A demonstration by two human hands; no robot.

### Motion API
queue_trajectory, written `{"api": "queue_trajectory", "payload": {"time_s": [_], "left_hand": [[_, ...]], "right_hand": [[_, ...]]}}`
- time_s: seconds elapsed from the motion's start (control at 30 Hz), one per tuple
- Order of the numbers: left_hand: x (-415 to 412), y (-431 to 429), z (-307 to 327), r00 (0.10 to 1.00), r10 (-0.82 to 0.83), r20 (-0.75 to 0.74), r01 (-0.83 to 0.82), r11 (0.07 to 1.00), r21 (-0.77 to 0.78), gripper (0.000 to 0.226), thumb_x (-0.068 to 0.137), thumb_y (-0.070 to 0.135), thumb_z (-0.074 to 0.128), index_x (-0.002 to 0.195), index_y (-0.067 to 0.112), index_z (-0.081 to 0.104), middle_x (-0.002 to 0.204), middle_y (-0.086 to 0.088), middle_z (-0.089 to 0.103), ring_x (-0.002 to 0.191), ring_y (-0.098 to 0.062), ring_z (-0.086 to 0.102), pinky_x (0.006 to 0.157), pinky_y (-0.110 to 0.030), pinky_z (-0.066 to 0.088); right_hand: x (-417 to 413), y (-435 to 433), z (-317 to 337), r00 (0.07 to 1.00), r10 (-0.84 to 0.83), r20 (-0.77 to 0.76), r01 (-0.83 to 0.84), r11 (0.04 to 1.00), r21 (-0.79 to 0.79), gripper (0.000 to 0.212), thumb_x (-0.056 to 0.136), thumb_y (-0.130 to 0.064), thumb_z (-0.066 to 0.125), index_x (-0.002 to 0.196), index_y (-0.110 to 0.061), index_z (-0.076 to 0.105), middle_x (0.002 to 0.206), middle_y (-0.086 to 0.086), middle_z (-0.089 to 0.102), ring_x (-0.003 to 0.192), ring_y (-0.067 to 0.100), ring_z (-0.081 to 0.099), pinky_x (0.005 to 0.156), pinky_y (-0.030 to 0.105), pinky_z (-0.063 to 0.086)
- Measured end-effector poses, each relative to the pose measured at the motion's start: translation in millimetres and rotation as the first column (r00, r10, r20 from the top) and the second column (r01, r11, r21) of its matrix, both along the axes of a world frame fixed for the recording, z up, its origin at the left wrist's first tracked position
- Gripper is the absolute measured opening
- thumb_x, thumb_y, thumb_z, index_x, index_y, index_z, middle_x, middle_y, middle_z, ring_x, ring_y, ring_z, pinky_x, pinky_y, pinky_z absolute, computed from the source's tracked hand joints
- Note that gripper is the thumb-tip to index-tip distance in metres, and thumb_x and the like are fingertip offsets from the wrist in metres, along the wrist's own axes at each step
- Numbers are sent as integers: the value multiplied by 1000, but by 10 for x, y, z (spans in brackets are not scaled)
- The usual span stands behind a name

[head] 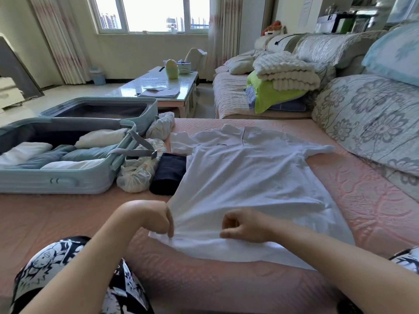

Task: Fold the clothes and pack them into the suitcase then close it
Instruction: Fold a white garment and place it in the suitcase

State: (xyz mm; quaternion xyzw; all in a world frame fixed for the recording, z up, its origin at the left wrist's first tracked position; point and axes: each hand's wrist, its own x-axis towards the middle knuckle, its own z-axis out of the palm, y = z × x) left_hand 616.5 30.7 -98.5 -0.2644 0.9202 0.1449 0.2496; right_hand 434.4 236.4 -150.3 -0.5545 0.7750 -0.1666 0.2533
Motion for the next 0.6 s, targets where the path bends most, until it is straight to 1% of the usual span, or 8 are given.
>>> {"api": "queue_trajectory", "payload": {"time_s": [0.03, 0.1, 0.17, 0.23, 0.33, 0.43, 0.53, 0.6], "left_hand": [[19, 59, 37, 1000, -1, 14, 1, 1000, 19, 28, 78, 23, 57, 88, 36, 78, 87, 13, 70, 78, -11, 62, 67, -20, 48], [-26, 184, 67, 982, -129, -140, 110, 985, -133, 18, 77, 39, 63, 91, 39, 74, 90, 17, 68, 82, -8, 60, 71, -21, 49], [-135, 344, -39, 917, -300, -263, 271, 952, -141, 38, 70, 55, 75, 104, 42, 64, 103, 20, 57, 95, -4, 52, 84, -25, 48], [-251, 530, -217, 891, -388, -234, 391, 920, -36, 74, 57, 64, 84, 118, 42, 49, 113, 15, 43, 105, -8, 42, 94, -29, 43], [-392, 697, -483, 817, -551, -173, 506, 827, -242, 89, 53, 58, 87, 123, 34, 38, 119, 7, 34, 107, -13, 32, 91, -31, 36], [-510, 701, -554, 804, -544, -240, 467, 828, -311, 75, 63, 44, 81, 125, 30, 41, 121, 5, 38, 110, -16, 38, 83, -30, 36], [-628, 625, -455, 827, -415, -380, 334, 905, -262, 39, 80, 21, 62, 117, 29, 52, 116, 6, 56, 108, -21, 54, 72, -29, 36], [-735, 524, -366, 839, -322, -439, 220, 938, -267, 34, 85, 12, 52, 115, 30, 56, 114, 6, 62, 104, -22, 57, 71, -30, 38]], "right_hand": [[28, 61, 16, 995, 60, -84, -59, 998, 12, 35, 77, -60, 74, 98, -35, 60, 90, -13, 60, 80, 8, 57, 71, 27, 46], [69, 171, 34, 944, 178, -277, -159, 983, 91, 64, 68, -63, 78, 117, -38, 45, 108, -13, 47, 89, 10, 50, 78, 28, 43], [96, 258, 18, 879, 248, -407, -193, 966, 173, 78, 65, -58, 78, 126, -36, 34, 117, -9, 36, 97, 13, 45, 83, 30, 42], [91, 319, -4, 850, 256, -460, -181, 963, 201, 75, 67, -52, 76, 126, -33, 33, 119, -5, 33, 105, 17, 44, 87, 32, 43], [20, 353, -3, 857, 201, -475, -122, 974, 192, 49, 77, -42, 69, 118, -29, 44, 118, -2, 42, 105, 20, 50, 78, 31, 37], [-138, 368, 11, 833, 105, -544, -63, 994, 95, 20, 88, -28, 57, 107, -27, 51, 114, -2, 56, 102, 25, 60, 71, 32, 36], [-314, 353, 112, 841, -25, -541, 41, 999, 17, 18, 90, -24, 53, 108, -26, 54, 114, -1, 61, 102, 25, 62, 74, 33, 43], [-449, 307, 253, 819, -70, -569, 98, 995, 20, 23, 89, -25, 56, 113, -24, 57, 114, -1, 63, 103, 24, 62, 79, 32, 47]]}}
